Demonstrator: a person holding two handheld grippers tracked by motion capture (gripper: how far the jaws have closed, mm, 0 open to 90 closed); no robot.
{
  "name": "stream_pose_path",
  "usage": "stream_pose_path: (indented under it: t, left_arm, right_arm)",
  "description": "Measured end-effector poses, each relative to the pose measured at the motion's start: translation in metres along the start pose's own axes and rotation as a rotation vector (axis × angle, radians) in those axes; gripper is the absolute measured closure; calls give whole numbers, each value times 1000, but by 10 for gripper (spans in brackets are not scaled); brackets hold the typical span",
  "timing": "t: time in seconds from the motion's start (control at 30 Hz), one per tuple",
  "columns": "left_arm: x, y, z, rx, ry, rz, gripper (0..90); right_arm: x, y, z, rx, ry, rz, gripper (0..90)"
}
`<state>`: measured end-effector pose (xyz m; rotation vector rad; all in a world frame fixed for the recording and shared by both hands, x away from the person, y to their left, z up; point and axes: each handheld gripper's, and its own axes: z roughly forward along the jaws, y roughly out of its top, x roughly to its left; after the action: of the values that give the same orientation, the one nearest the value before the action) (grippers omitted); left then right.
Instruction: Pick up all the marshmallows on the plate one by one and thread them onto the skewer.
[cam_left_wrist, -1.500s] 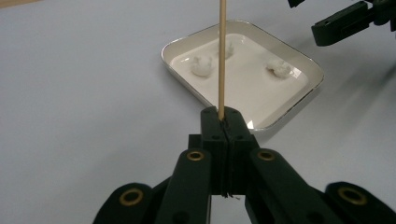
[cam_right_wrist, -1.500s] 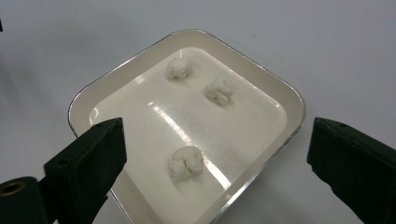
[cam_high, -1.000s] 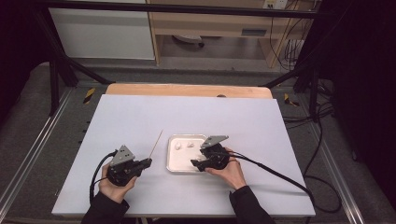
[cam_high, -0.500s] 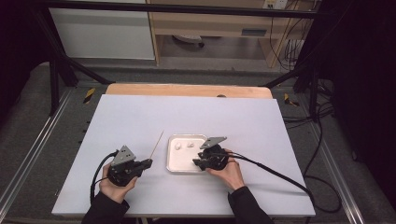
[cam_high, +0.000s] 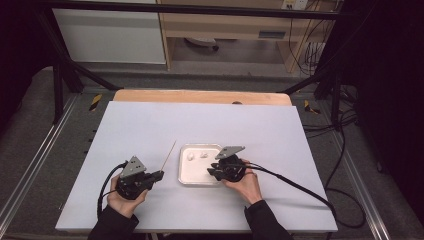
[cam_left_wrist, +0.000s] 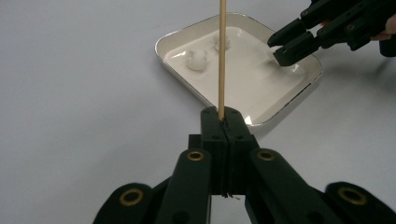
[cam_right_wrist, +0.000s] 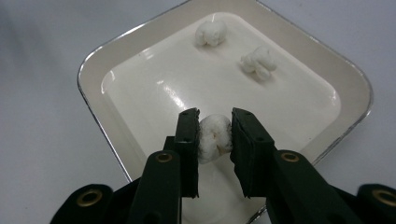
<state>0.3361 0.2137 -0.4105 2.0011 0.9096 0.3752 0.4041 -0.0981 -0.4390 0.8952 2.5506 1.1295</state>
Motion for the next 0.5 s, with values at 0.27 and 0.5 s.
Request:
stream_pose_path:
  t: [0.27,0.5]
  left_arm:
    - [-5,1,2,0,-9,11,890]
    - [-13,4,4,1,-31,27,890]
  right_arm:
    - [-1,11,-30,-90,24,3,737]
    - [-3,20,-60,-168,44,23,739]
